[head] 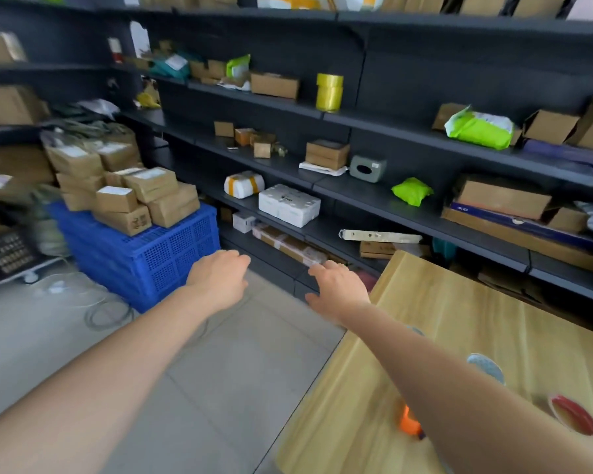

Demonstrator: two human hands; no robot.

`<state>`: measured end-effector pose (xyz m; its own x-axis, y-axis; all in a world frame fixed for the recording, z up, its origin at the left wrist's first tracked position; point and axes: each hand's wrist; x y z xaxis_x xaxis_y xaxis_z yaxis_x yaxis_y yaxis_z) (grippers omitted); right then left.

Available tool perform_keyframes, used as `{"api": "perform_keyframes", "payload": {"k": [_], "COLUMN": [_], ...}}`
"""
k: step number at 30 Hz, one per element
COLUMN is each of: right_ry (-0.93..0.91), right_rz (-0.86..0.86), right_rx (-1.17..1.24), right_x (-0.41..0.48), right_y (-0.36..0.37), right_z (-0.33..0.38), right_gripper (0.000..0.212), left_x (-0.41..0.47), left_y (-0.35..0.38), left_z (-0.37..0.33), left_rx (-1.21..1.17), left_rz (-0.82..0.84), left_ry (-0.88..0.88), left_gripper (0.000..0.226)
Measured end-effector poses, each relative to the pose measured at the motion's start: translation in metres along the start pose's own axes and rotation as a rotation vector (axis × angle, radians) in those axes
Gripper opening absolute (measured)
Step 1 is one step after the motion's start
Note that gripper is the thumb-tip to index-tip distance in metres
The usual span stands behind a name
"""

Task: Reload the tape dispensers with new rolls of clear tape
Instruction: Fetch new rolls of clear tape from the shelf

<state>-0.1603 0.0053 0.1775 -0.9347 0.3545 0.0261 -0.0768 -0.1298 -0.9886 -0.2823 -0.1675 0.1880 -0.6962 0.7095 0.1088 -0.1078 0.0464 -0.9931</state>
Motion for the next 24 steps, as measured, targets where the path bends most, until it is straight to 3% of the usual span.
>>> {"api": "perform_keyframes", "payload": {"k": [13,19,24], "right_ry": [-0.06,-0.062,-0.081], "right_rz": [-0.094,-0.124,-0.137], "right_rx": [-0.036,-0.033,-0.086], "right_x": [0.16,0.233,0.281], "right_y": [-0.015,-0.027,-0.04], "right_z": [0.084,0.111,0.133], "right_gripper": [0.046,0.04,0.04], "left_x": [0.099,0.153,0.194], "left_y": [-0.013,-0.023,-0.028], "left_z": [0.134,0.19,0.229], "left_rx": [0.054,0.031,0.052], "left_rz": [-0.062,-0.073,-0.062], "left_ry": [-0.018,-0.067,-0.045], "left_gripper": [0.016,0.031,0.021]}}
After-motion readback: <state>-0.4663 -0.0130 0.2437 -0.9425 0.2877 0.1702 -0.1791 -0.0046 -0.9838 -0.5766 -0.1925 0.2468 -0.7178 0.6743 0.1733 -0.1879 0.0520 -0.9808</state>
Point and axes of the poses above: each hand's wrist, its own x-axis towards the middle knuckle, its own y-axis out of the palm, z = x × y, and after that the axes turned 2 degrees about x, right-handed
